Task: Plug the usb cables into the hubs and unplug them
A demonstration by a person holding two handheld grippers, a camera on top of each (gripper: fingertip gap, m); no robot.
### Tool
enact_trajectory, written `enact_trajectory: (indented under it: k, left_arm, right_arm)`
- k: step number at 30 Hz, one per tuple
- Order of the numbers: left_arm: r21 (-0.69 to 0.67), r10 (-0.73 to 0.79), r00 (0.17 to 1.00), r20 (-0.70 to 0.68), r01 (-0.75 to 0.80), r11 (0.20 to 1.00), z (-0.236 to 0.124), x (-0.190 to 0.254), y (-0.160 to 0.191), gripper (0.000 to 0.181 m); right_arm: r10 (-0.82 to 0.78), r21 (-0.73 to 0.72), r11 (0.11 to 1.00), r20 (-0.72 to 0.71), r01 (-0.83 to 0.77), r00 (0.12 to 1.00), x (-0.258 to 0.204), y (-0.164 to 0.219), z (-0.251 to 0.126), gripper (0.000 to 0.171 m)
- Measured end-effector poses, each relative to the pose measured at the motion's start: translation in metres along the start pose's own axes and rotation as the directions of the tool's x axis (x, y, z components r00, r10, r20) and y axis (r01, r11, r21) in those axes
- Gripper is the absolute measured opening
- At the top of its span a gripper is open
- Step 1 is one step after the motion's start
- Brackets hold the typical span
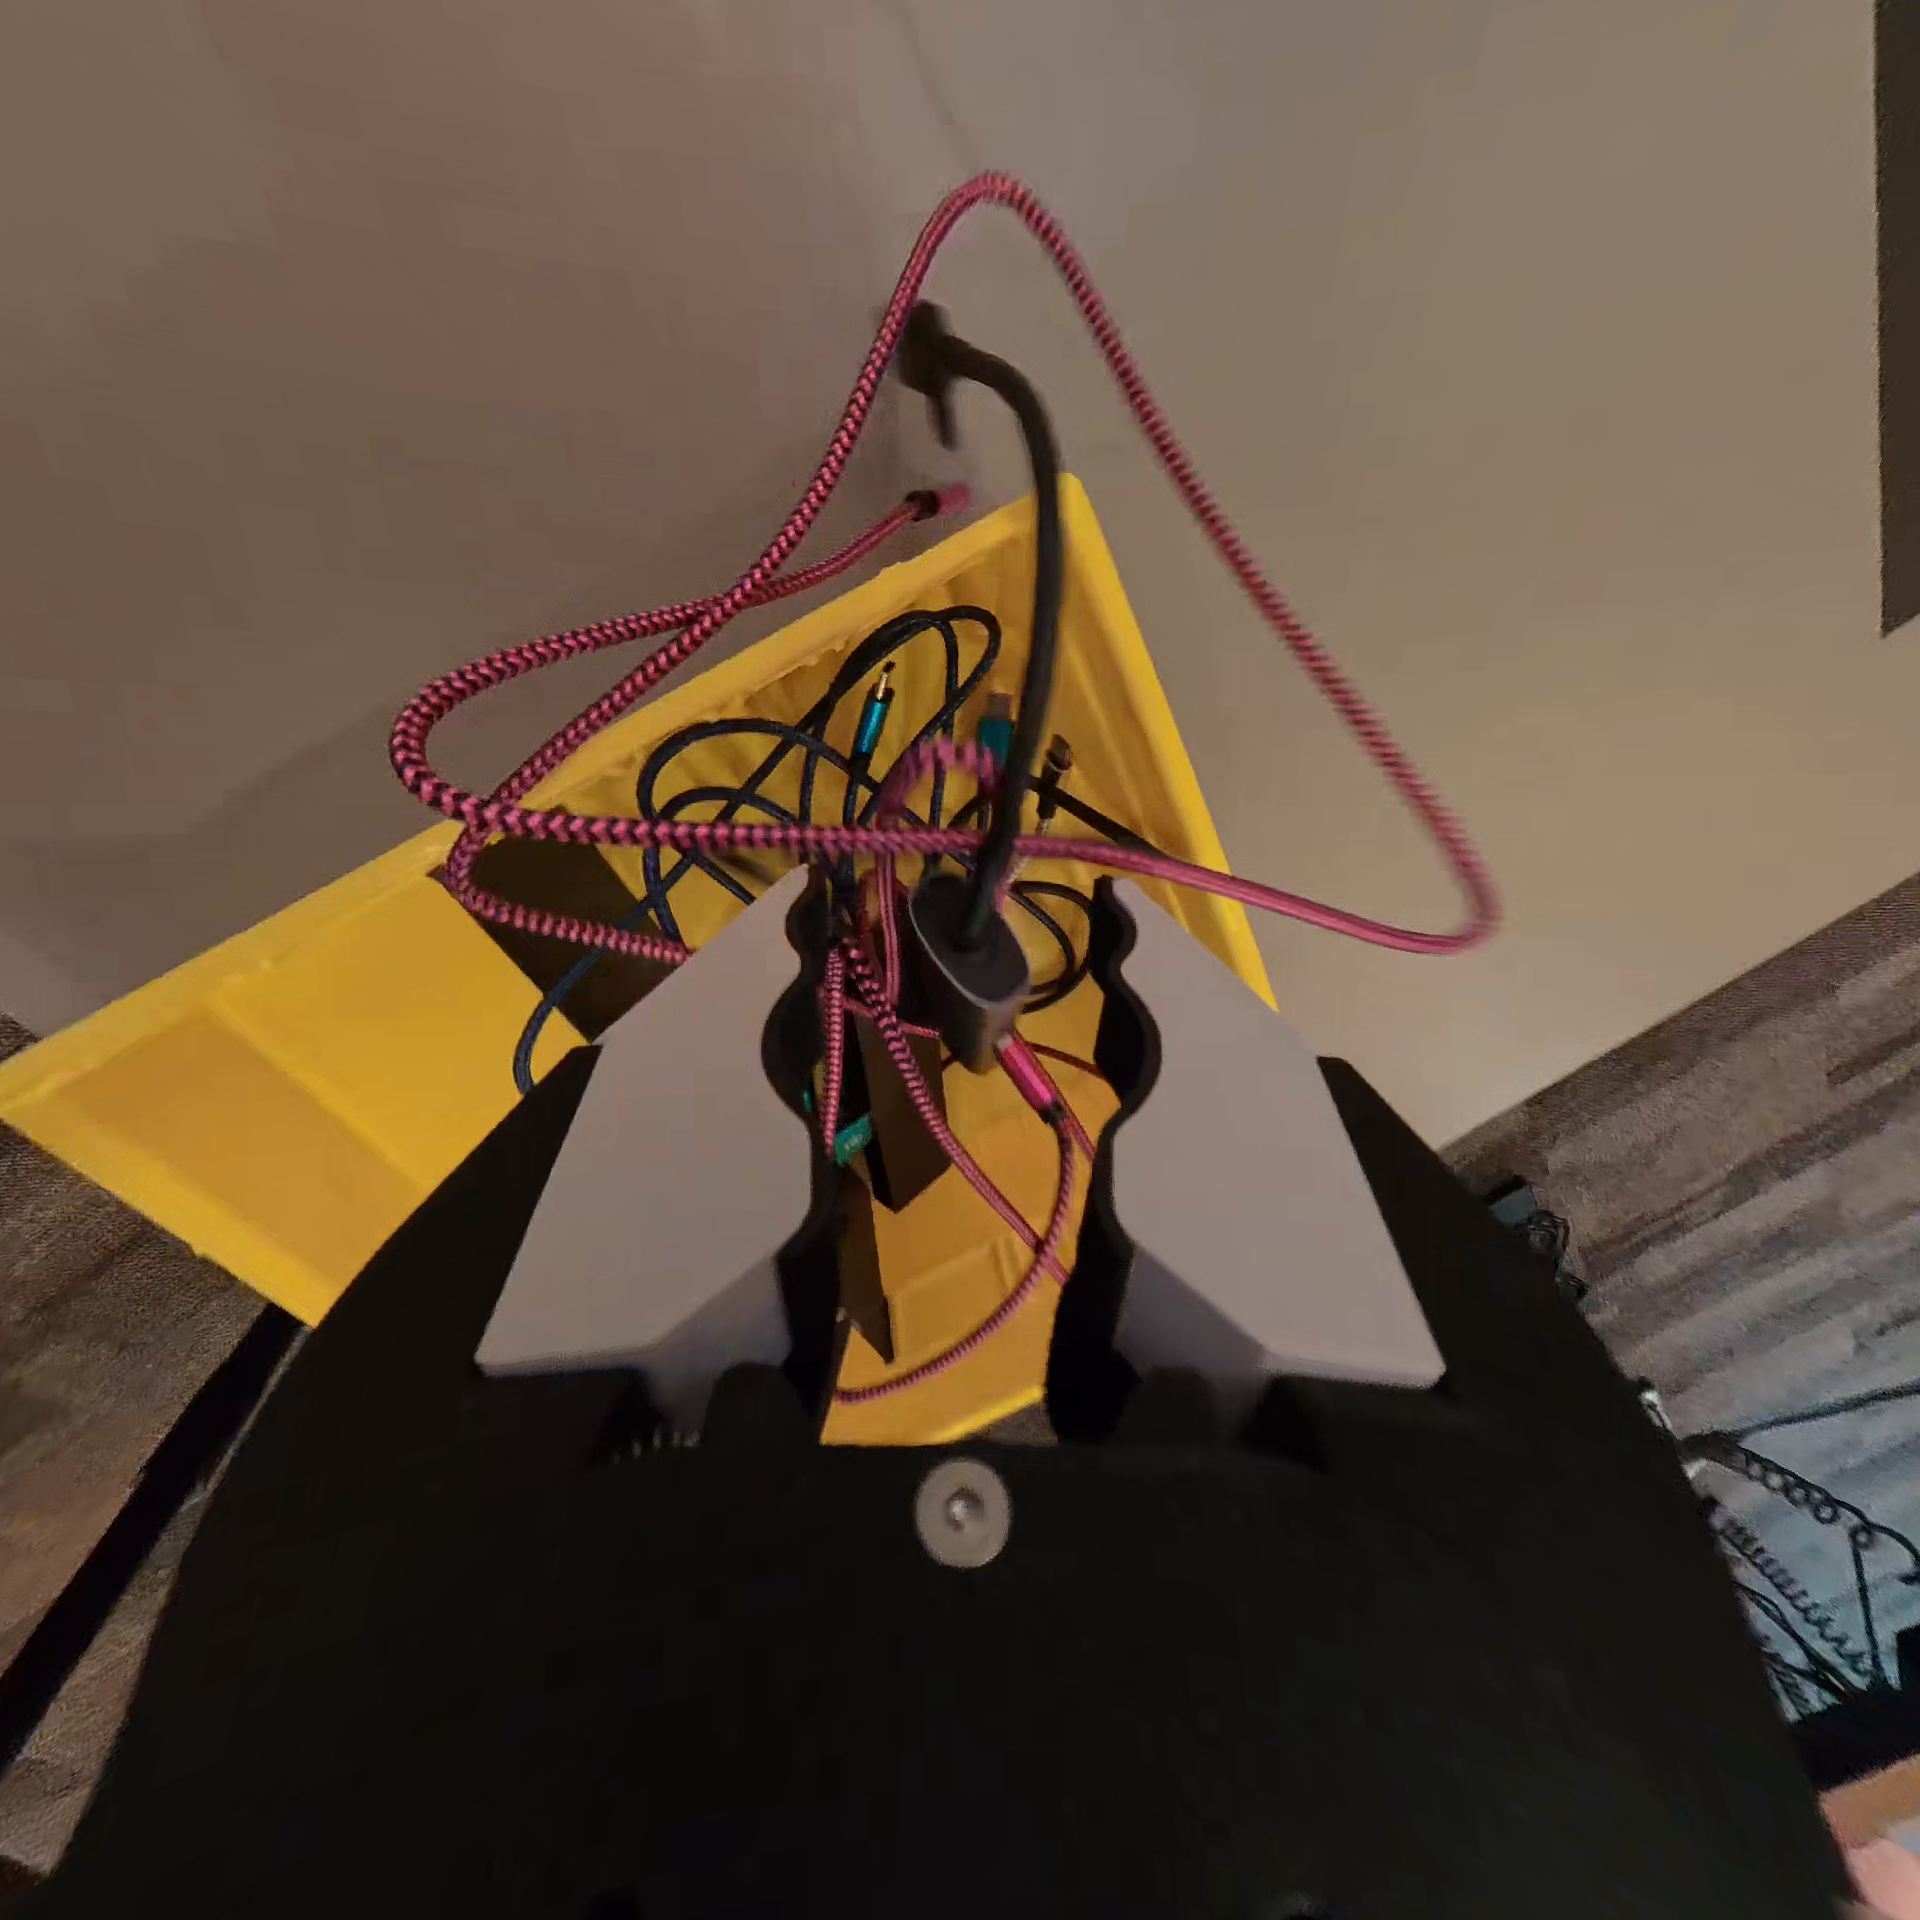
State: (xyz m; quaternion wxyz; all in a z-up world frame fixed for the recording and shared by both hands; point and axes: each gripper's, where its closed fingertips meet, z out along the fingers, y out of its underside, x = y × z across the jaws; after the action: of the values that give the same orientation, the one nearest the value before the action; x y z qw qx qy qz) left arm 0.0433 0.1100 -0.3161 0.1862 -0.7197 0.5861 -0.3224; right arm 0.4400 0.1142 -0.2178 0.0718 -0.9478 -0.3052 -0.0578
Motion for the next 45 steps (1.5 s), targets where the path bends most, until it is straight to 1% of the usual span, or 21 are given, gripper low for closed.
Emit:
enact_trajectory:
  k: [1, 3, 5, 7, 9, 10, 11, 12, 14, 17, 18, 19, 20, 21, 24, 29, 33, 36, 39, 42, 45]
  left_arm:
    - [-0.003, -0.005, 1.000, -0.001, 0.005, 1.000, 0.001, -0.001, 0.001, 0.050]
    - [0.000, -0.011, 1.000, 0.000, 0.011, 1.000, 0.002, -0.002, 0.002, 0.050]
    - [0.001, -0.015, 1.000, -0.003, 0.015, 1.000, 0.002, -0.002, 0.001, 0.050]
    - [0.001, -0.011, 1.000, -0.004, 0.011, 1.000, 0.003, -0.002, 0.000, 0.050]
    - [0.007, -0.009, 1.000, -0.011, 0.009, 1.000, 0.003, -0.001, 0.000, 0.050]
    - [0.009, -0.009, 1.000, -0.014, 0.009, 1.000, 0.004, -0.001, -0.001, 0.049]
    - [0.010, -0.007, 1.000, -0.017, 0.007, 1.000, 0.005, 0.000, -0.002, 0.049]
    - [0.009, -0.005, 1.000, -0.019, 0.005, 1.000, 0.005, 0.000, -0.002, 0.049]
    - [0.009, -0.002, 1.000, -0.020, 0.002, 1.000, 0.005, 0.000, -0.002, 0.049]
    - [0.010, -0.002, 1.000, -0.020, 0.002, 1.000, 0.004, -0.001, -0.001, 0.049]
    - [0.010, -0.003, 1.000, -0.021, 0.003, 1.000, 0.003, -0.001, 0.000, 0.049]
    - [0.012, -0.004, 1.000, -0.022, 0.004, 1.000, 0.003, -0.001, 0.000, 0.048]
    - [0.013, -0.006, 1.000, -0.023, 0.006, 1.000, 0.003, -0.002, 0.000, 0.048]
    - [0.015, -0.007, 1.000, -0.024, 0.007, 1.000, 0.003, -0.003, 0.000, 0.047]
    - [0.024, -0.014, 0.999, -0.029, 0.014, 1.000, 0.003, -0.005, -0.002, 0.046]
    - [0.032, -0.023, 0.999, -0.037, 0.025, 0.999, 0.004, -0.006, -0.004, 0.044]
    - [0.033, -0.021, 0.999, -0.032, 0.022, 0.999, 0.004, -0.006, -0.004, 0.045]
    - [0.030, -0.019, 0.999, -0.030, 0.020, 0.999, 0.004, -0.005, -0.004, 0.046]
    - [0.031, -0.019, 0.999, -0.027, 0.019, 0.999, 0.004, -0.005, -0.003, 0.046]
    - [0.028, -0.013, 1.000, -0.024, 0.014, 1.000, 0.004, -0.004, -0.003, 0.046]
    - [0.027, -0.010, 1.000, -0.024, 0.011, 1.000, 0.004, -0.003, -0.003, 0.047]
  right_arm:
    - [0.000, -0.006, 1.000, -0.011, 0.000, 1.000, 0.004, 0.000, -0.006, 0.053]
    - [0.007, -0.049, 0.999, 0.043, -0.005, 0.999, 0.000, 0.005, -0.013, 0.060]
    - [-0.010, -0.151, 0.988, 0.025, 0.014, 1.000, 0.005, 0.016, -0.014, 0.066]
    - [-0.041, -0.216, 0.975, 0.047, 0.050, 0.998, 0.003, 0.024, -0.018, 0.063]
    - [-0.102, -0.166, 0.981, -0.009, 0.099, 0.995, 0.015, 0.010, -0.024, 0.071]
    - [-0.126, -0.107, 0.987, -0.009, 0.124, 0.992, 0.016, -0.003, -0.024, 0.080]
    - [-0.148, -0.078, 0.986, -0.028, 0.145, 0.989, 0.021, -0.011, -0.023, 0.096]
    - [-0.165, -0.081, 0.983, -0.027, 0.162, 0.986, 0.026, -0.014, -0.017, 0.105]
    - [-0.115, -0.081, 0.990, 0.044, 0.118, 0.992, 0.033, -0.014, 0.002, 0.123]
    - [-0.009, -0.117, 0.993, 0.172, 0.029, 0.985, 0.042, 0.001, 0.030, 0.133]
    - [0.024, -0.105, 0.994, 0.234, 0.000, 0.972, 0.040, 0.003, 0.038, 0.130]
    - [0.051, -0.102, 0.995, 0.311, -0.020, 0.949, 0.033, 0.005, 0.043, 0.121]
    - [0.064, -0.101, 0.995, 0.383, -0.027, 0.921, 0.025, 0.007, 0.046, 0.107]
    - [0.069, -0.076, 0.996, 0.439, -0.040, 0.896, 0.020, 0.002, 0.046, 0.081]
    - [0.017, -0.015, 1.000, 0.381, -0.013, 0.924, 0.027, -0.003, 0.040, 0.059]
    - [-0.123, 0.010, 0.992, 0.141, 0.122, 0.982, 0.039, -0.004, 0.020, 0.031]
    - [-0.141, 0.078, 0.987, 0.043, 0.138, 0.989, 0.036, -0.004, -0.001, 0.017]
    - [-0.119, 0.105, 0.987, 0.004, 0.118, 0.993, 0.031, 0.006, -0.015, 0.014]
    - [-0.057, 0.249, 0.967, -0.016, 0.059, 0.998, 0.025, 0.010, -0.039, 0.014]
    - [0.072, 0.333, 0.941, -0.019, -0.062, 0.997, 0.027, 0.039, -0.053, 0.014]
    - [0.173, 0.257, 0.952, 0.005, -0.168, 0.985, 0.023, 0.087, -0.030, 0.014]
